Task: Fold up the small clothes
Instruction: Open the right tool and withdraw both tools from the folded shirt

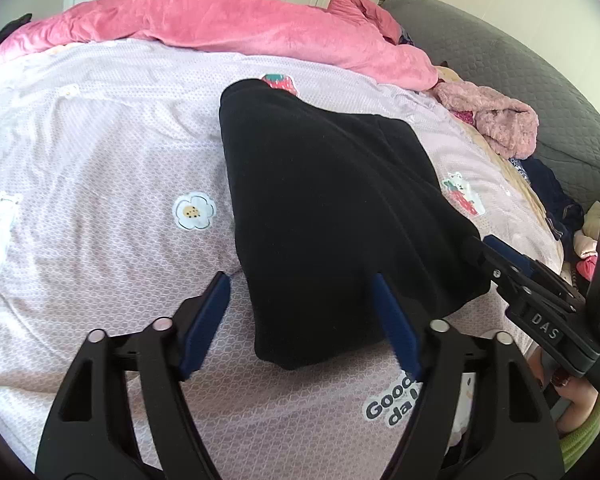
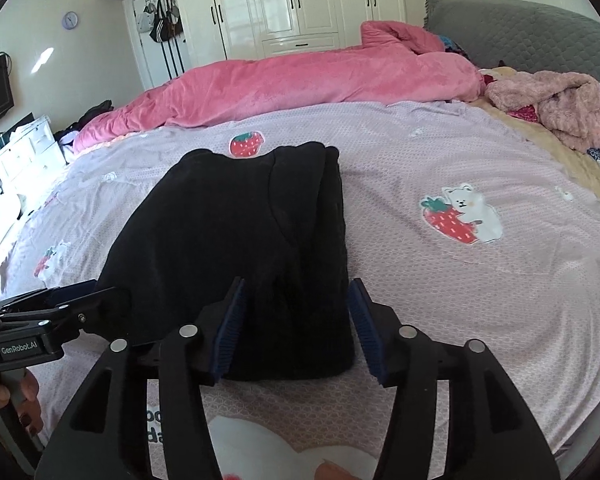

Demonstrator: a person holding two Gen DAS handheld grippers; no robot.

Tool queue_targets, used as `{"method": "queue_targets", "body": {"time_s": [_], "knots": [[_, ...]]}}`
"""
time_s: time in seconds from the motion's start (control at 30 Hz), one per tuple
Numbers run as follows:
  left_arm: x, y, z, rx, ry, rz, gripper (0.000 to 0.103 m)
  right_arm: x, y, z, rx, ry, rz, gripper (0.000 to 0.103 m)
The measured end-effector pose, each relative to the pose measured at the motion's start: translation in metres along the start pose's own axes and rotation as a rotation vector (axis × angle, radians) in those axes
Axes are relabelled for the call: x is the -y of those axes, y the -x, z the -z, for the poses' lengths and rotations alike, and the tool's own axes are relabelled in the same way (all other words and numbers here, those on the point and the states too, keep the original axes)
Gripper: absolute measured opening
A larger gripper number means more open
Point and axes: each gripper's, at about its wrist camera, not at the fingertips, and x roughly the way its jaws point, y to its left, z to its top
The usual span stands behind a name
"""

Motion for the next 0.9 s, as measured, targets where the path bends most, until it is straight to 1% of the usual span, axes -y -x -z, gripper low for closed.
{"method": "queue_targets", "body": {"time_s": [0.03,0.07,0.1,0.13,0.23,0.3,0.37,0.4,0.47,0.5,0.53,0.67,0.73,0.9], "knots": [[0.0,0.002,0.0,0.003,0.0,0.0,0.07,0.001,0.003,0.0,0.007,-0.003,0.007,0.056],[0.0,0.004,0.0,0.005,0.0,0.0,0.07,0.001,0.006,0.001,0.013,-0.004,0.014,0.064],[0.0,0.006,-0.001,0.007,0.001,-0.002,0.071,0.0,0.01,0.001,0.022,-0.001,0.021,0.069],[0.0,0.008,-0.001,0.012,0.001,-0.004,0.072,0.0,0.012,0.001,0.029,0.0,0.026,0.07],[0.001,0.015,-0.002,0.023,-0.001,-0.009,0.074,-0.001,0.021,0.002,0.048,0.004,0.046,0.087],[0.002,0.021,-0.002,0.034,-0.004,-0.013,0.076,-0.004,0.027,0.003,0.064,0.01,0.052,0.088],[0.003,0.025,-0.002,0.043,-0.005,-0.016,0.078,-0.005,0.031,0.003,0.072,0.011,0.063,0.093],[0.004,0.029,-0.002,0.05,-0.004,-0.018,0.08,-0.005,0.035,0.003,0.083,0.012,0.064,0.094],[0.004,0.034,-0.003,0.062,-0.002,-0.024,0.086,-0.006,0.041,0.003,0.099,0.014,0.062,0.095],[0.004,0.036,-0.003,0.068,0.0,-0.027,0.092,-0.007,0.044,0.003,0.105,0.014,0.062,0.095],[0.005,0.04,-0.004,0.076,0.002,-0.03,0.094,-0.007,0.047,0.004,0.111,0.013,0.059,0.095],[0.005,0.051,-0.005,0.089,0.005,-0.056,0.094,-0.006,0.057,0.004,0.14,0.001,0.052,0.095],[0.004,0.057,-0.005,0.105,0.011,-0.08,0.094,-0.005,0.063,0.004,0.154,-0.009,0.048,0.099],[0.004,0.074,0.0,0.149,0.007,-0.11,0.094,-0.007,0.08,0.003,0.195,-0.012,0.035,0.099]]}}
